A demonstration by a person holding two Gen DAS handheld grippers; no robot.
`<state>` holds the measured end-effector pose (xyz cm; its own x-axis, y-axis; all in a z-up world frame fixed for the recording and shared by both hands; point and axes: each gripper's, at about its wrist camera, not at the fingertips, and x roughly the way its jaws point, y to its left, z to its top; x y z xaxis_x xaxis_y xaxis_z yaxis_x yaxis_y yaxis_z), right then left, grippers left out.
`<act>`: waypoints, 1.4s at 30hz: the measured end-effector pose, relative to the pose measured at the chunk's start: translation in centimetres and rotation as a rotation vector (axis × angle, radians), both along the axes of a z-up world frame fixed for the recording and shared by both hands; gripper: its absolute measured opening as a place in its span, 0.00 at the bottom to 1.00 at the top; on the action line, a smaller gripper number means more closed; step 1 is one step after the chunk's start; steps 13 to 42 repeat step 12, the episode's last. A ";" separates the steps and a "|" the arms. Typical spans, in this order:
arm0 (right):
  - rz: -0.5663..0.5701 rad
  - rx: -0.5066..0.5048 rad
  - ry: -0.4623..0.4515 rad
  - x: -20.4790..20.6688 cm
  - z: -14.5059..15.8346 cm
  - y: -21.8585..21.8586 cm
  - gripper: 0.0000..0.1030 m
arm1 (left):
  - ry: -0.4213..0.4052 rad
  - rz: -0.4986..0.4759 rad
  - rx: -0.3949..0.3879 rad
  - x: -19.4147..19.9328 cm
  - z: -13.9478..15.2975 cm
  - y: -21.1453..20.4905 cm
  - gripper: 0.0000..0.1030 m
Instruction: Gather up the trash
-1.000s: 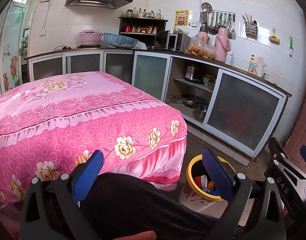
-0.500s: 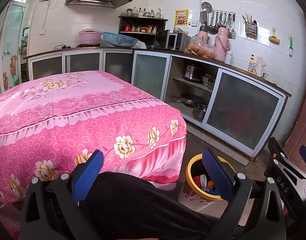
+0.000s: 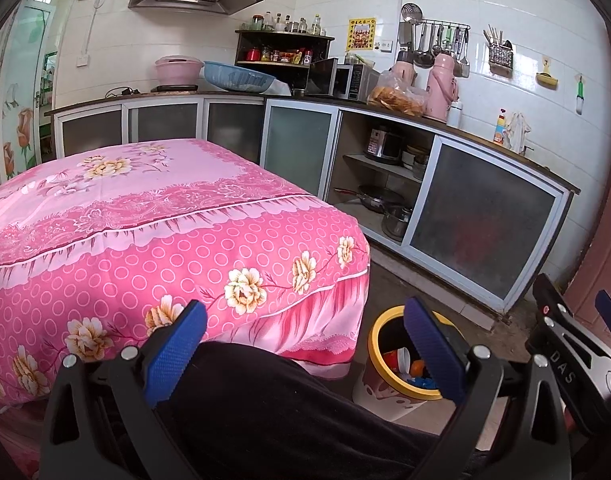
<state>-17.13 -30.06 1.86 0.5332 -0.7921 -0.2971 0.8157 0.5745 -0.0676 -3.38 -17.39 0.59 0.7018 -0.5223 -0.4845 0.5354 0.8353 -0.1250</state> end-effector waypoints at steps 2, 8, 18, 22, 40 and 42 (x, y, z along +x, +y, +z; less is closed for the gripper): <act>0.000 0.000 0.001 0.0 0.0 0.0 0.92 | 0.001 -0.002 0.000 0.0 0.0 0.0 0.92; 0.000 0.000 0.001 0.0 0.0 0.0 0.92 | 0.011 -0.006 0.004 0.1 -0.2 -0.1 0.92; -0.001 0.002 0.002 0.0 0.0 0.0 0.92 | 0.010 -0.005 0.005 0.1 -0.2 0.0 0.92; -0.001 0.002 0.002 0.0 0.0 0.0 0.92 | 0.010 -0.005 0.005 0.1 -0.2 0.0 0.92; -0.001 0.002 0.002 0.0 0.0 0.0 0.92 | 0.010 -0.005 0.005 0.1 -0.2 0.0 0.92; -0.001 0.002 0.002 0.0 0.0 0.0 0.92 | 0.010 -0.005 0.005 0.1 -0.2 0.0 0.92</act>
